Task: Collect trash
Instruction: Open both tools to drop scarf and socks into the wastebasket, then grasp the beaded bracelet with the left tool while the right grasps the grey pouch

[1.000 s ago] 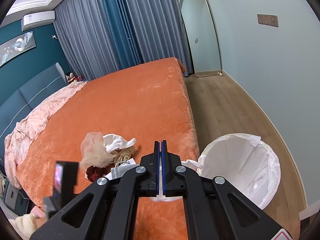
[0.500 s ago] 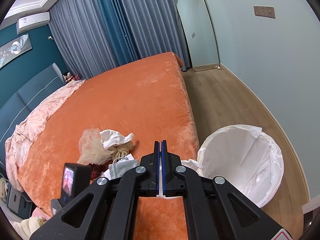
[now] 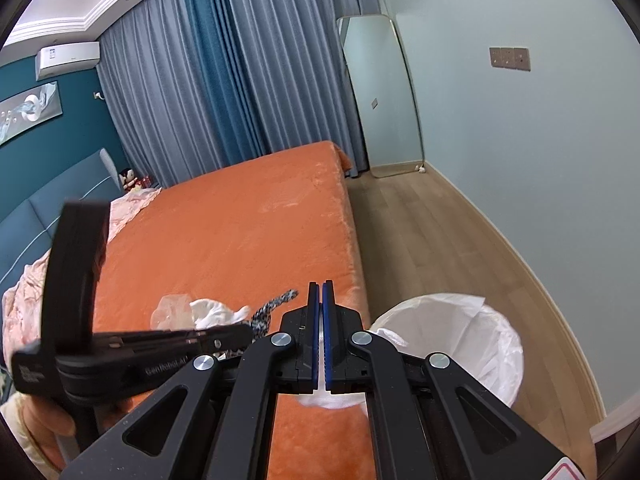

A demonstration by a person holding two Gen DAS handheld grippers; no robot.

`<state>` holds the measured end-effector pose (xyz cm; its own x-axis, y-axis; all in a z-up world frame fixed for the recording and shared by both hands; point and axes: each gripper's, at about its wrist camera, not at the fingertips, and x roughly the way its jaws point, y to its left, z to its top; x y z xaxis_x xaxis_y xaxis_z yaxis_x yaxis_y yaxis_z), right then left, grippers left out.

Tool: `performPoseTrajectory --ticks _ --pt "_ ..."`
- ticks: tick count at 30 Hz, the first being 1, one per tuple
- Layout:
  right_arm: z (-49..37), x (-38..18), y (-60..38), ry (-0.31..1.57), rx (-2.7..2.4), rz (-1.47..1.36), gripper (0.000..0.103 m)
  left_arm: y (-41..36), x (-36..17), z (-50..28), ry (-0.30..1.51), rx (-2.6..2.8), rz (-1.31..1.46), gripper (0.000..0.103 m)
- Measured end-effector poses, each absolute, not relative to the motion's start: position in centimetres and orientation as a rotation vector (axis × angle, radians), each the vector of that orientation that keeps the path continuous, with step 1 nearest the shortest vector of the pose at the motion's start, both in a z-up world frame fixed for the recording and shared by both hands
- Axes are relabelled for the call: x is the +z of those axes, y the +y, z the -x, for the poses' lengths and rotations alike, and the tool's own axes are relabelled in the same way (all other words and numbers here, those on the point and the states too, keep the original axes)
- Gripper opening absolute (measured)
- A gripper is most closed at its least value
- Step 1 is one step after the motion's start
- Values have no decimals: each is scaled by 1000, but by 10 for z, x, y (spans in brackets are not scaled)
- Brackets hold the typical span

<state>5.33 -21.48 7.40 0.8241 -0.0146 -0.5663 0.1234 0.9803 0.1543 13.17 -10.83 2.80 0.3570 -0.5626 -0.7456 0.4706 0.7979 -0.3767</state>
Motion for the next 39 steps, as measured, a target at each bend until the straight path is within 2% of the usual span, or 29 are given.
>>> performPoseTrajectory --ticks 5,15,16,17,18,19,21,25,30,35,37,39 --pt "-50 84 -245 581 -119 -192 2 -150 47 -136 988 -735 91 1" --pt "-51 76 -293 598 -189 -220 3 -213 45 -138 1006 -825 67 2" --pt "-51 75 -295 598 -200 -227 4 -218 44 -140 1008 -820 68 10" --pt "-51 74 -298 594 -209 -233 9 -221 43 -142 1016 -808 71 18" --pt "-52 73 -301 597 -221 -239 11 -223 42 -144 1024 -799 82 35" --pt "-52 73 -304 598 -231 -244 13 -223 42 -146 1020 -787 94 40" --pt "-51 72 -308 601 -241 -253 16 -223 44 -148 1008 -776 102 40" --pt "-47 74 -305 593 -255 -246 29 -218 45 -146 985 -753 76 41" --pt "-48 77 -291 593 -242 -230 34 -200 48 -140 965 -727 69 41" --pt "-48 85 -266 582 -215 -201 44 -171 55 -133 922 -683 57 41" --pt "-47 85 -255 583 -200 -196 48 -156 56 -130 912 -660 67 48" --pt "-47 85 -242 589 -184 -185 50 -135 55 -128 905 -633 82 49"
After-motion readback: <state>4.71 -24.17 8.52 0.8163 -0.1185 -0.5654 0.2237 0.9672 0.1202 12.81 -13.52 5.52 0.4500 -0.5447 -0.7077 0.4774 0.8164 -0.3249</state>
